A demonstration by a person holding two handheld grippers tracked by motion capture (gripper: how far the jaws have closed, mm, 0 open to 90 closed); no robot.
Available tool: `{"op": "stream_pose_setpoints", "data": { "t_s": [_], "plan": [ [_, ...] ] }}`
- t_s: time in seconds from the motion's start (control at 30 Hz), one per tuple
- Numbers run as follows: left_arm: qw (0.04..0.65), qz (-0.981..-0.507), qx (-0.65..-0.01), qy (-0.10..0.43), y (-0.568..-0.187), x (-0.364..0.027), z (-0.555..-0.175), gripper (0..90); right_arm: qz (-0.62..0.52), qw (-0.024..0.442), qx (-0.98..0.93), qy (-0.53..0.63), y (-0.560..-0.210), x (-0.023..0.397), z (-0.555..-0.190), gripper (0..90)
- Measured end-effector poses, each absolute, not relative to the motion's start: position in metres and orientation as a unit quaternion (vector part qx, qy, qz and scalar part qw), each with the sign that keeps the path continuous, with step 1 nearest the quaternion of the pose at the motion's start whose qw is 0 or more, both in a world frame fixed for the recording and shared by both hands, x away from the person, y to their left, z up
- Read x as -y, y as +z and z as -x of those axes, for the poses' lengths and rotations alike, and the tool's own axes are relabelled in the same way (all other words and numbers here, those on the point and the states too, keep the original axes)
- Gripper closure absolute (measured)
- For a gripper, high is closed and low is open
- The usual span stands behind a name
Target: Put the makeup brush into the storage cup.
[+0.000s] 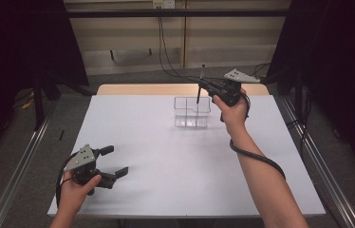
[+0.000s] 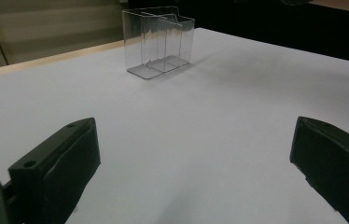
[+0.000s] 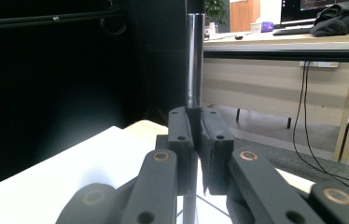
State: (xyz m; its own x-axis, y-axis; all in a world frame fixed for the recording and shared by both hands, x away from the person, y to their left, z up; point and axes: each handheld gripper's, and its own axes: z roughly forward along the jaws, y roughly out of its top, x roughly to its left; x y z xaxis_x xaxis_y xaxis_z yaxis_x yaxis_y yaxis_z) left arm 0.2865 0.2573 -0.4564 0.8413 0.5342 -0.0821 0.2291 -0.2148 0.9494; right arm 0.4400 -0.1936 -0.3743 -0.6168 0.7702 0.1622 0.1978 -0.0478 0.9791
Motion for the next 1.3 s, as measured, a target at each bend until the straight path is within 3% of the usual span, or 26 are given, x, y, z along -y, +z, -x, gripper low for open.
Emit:
{"op": "stream_pose_setpoints", "data": {
  "t_s": [1.3],
  "plan": [
    [0.576,-0.768,-0.249,0.132,-0.457,-0.257,-0.286,1.5,-0.376,0.228,-0.660,0.610,-0.393,0.182,-0.447,84.0]
  ]
}}
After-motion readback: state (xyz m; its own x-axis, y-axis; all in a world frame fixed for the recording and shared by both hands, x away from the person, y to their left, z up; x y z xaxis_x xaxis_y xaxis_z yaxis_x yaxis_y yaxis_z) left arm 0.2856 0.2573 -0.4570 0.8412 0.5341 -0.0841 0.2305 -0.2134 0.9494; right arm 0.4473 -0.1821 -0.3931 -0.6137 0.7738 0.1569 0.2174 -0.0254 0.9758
